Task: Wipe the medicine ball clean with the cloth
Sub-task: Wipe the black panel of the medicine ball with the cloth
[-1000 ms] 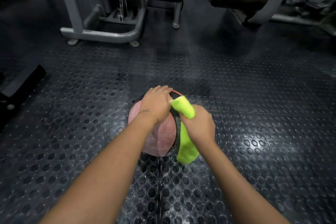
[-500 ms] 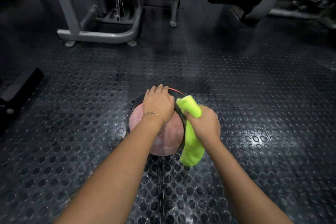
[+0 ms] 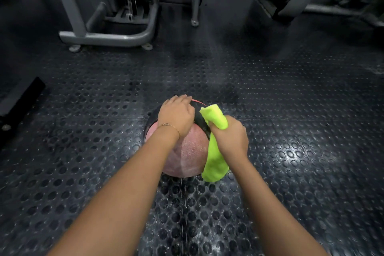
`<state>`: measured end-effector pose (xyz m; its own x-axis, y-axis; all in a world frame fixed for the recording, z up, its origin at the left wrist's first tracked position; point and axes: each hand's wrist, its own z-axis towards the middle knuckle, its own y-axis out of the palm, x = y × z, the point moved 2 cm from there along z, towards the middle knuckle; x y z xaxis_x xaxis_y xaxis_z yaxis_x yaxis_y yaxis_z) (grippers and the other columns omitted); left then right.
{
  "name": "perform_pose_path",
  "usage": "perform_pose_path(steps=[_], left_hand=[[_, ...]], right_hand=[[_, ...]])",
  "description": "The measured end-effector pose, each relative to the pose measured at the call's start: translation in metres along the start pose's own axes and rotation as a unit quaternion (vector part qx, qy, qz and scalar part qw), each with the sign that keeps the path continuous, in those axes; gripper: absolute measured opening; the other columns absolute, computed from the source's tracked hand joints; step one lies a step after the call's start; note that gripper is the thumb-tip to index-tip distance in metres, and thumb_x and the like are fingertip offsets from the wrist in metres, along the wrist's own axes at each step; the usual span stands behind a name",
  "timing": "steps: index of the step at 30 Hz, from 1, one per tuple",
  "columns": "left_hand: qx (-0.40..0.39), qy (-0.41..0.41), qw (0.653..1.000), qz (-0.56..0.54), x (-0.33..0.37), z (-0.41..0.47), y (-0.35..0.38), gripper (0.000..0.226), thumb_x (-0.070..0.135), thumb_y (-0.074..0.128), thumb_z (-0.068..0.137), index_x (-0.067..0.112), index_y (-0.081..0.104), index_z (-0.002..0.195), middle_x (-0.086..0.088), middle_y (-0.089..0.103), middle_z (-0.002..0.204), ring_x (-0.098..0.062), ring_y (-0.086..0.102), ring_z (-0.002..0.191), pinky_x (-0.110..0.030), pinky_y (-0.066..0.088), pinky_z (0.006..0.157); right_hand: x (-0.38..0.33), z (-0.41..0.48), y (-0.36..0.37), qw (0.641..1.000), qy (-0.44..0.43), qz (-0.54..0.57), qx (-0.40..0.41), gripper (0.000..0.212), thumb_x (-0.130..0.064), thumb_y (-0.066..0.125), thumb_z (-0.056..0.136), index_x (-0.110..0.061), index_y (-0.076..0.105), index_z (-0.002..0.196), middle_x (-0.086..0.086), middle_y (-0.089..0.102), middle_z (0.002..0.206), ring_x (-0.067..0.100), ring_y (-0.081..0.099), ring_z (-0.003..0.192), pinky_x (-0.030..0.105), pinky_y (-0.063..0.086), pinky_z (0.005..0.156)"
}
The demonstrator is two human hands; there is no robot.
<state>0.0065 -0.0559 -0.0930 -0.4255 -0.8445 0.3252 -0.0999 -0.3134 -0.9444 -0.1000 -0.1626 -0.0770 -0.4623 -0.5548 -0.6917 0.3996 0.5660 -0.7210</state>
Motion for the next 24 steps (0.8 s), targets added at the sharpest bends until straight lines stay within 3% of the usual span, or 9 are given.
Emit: perform_pose_path(steps=[5, 7, 9, 12, 14, 16, 19, 22, 24], left_hand=[[-0.014, -0.005, 1.0, 0.023, 0.0, -0.001, 0.0, 0.057, 0.025, 0.016, 0.091, 0.013, 0.036, 0.143, -0.003, 0.035, 0.151, -0.02, 0.029, 0.14, -0.035, 0.021, 0.116], [-0.009, -0.011, 1.0, 0.005, -0.001, -0.003, -0.003, 0.059, 0.026, 0.013, 0.09, 0.014, 0.038, 0.142, -0.002, 0.035, 0.151, -0.019, 0.029, 0.14, -0.034, 0.02, 0.116], [-0.001, -0.024, 1.0, -0.006, 0.0, -0.006, -0.003, 0.048, 0.023, 0.023, 0.097, 0.015, 0.04, 0.141, -0.002, 0.037, 0.15, -0.02, 0.03, 0.139, -0.033, 0.019, 0.117], [0.004, -0.035, 0.999, -0.001, 0.003, -0.005, -0.004, 0.045, 0.019, 0.031, 0.096, 0.014, 0.041, 0.14, -0.002, 0.039, 0.149, -0.021, 0.032, 0.138, -0.034, 0.021, 0.115], [-0.008, -0.059, 0.998, -0.01, 0.003, -0.002, -0.006, 0.046, 0.019, 0.032, 0.095, 0.014, 0.041, 0.14, -0.002, 0.039, 0.149, -0.022, 0.032, 0.138, -0.037, 0.021, 0.115], [-0.007, -0.061, 0.998, -0.007, 0.003, -0.005, -0.005, 0.046, 0.019, 0.031, 0.096, 0.014, 0.041, 0.14, -0.003, 0.038, 0.149, -0.023, 0.031, 0.138, -0.039, 0.021, 0.116], [0.02, -0.056, 0.998, 0.009, 0.008, -0.013, -0.003, 0.046, 0.021, 0.029, 0.096, 0.013, 0.042, 0.139, -0.003, 0.041, 0.147, -0.024, 0.034, 0.136, -0.039, 0.023, 0.114], [0.026, -0.089, 0.996, 0.016, 0.01, -0.016, -0.003, 0.049, 0.024, 0.024, 0.094, 0.012, 0.043, 0.138, -0.005, 0.043, 0.145, -0.027, 0.035, 0.134, -0.039, 0.024, 0.112], [0.013, -0.102, 0.994, 0.028, 0.012, -0.017, -0.003, 0.046, 0.023, 0.029, 0.095, 0.01, 0.042, 0.138, -0.007, 0.042, 0.145, -0.03, 0.036, 0.133, -0.04, 0.026, 0.111]], right_hand=[[-0.002, -0.015, 0.002, 0.994, -0.09, -0.047, -0.035, 0.02, -0.035, 0.058, 0.084, -0.016, 0.061, 0.09, 0.005, 0.063, 0.097, 0.029, 0.056, 0.093, 0.037, 0.044, 0.074], [0.002, 0.001, -0.003, 0.998, -0.042, -0.03, -0.037, 0.019, -0.037, 0.059, 0.082, -0.018, 0.06, 0.084, 0.007, 0.065, 0.095, 0.032, 0.058, 0.092, 0.035, 0.044, 0.07], [0.004, 0.01, -0.007, 1.0, 0.015, 0.013, -0.019, 0.017, -0.036, 0.059, 0.081, -0.02, 0.058, 0.077, 0.01, 0.067, 0.091, 0.035, 0.06, 0.09, 0.034, 0.043, 0.067], [0.002, -0.014, 0.0, 0.999, -0.029, -0.006, -0.03, 0.012, -0.032, 0.059, 0.082, -0.02, 0.061, 0.082, 0.009, 0.066, 0.091, 0.033, 0.059, 0.088, 0.035, 0.044, 0.069], [0.003, -0.029, 0.005, 0.997, -0.052, 0.026, -0.059, 0.013, -0.032, 0.062, 0.081, -0.023, 0.056, 0.075, 0.008, 0.065, 0.087, 0.031, 0.059, 0.084, 0.036, 0.044, 0.068], [0.005, -0.017, 0.002, 0.997, -0.009, 0.064, -0.044, 0.021, -0.035, 0.064, 0.08, -0.025, 0.051, 0.067, 0.007, 0.064, 0.08, 0.032, 0.06, 0.081, 0.035, 0.044, 0.065], [0.006, 0.001, -0.003, 0.995, 0.05, 0.088, -0.003, 0.016, -0.034, 0.062, 0.081, -0.021, 0.057, 0.073, 0.009, 0.064, 0.083, 0.034, 0.061, 0.085, 0.035, 0.044, 0.068], [0.009, -0.018, 0.005, 0.999, 0.005, 0.042, -0.026, 0.02, -0.036, 0.059, 0.083, -0.017, 0.062, 0.087, 0.008, 0.064, 0.092, 0.031, 0.059, 0.087, 0.035, 0.044, 0.07], [0.017, -0.025, 0.008, 0.997, 0.007, 0.075, -0.036, 0.02, -0.036, 0.062, 0.081, -0.017, 0.062, 0.085, 0.008, 0.065, 0.088, 0.031, 0.06, 0.084, 0.038, 0.047, 0.071]])
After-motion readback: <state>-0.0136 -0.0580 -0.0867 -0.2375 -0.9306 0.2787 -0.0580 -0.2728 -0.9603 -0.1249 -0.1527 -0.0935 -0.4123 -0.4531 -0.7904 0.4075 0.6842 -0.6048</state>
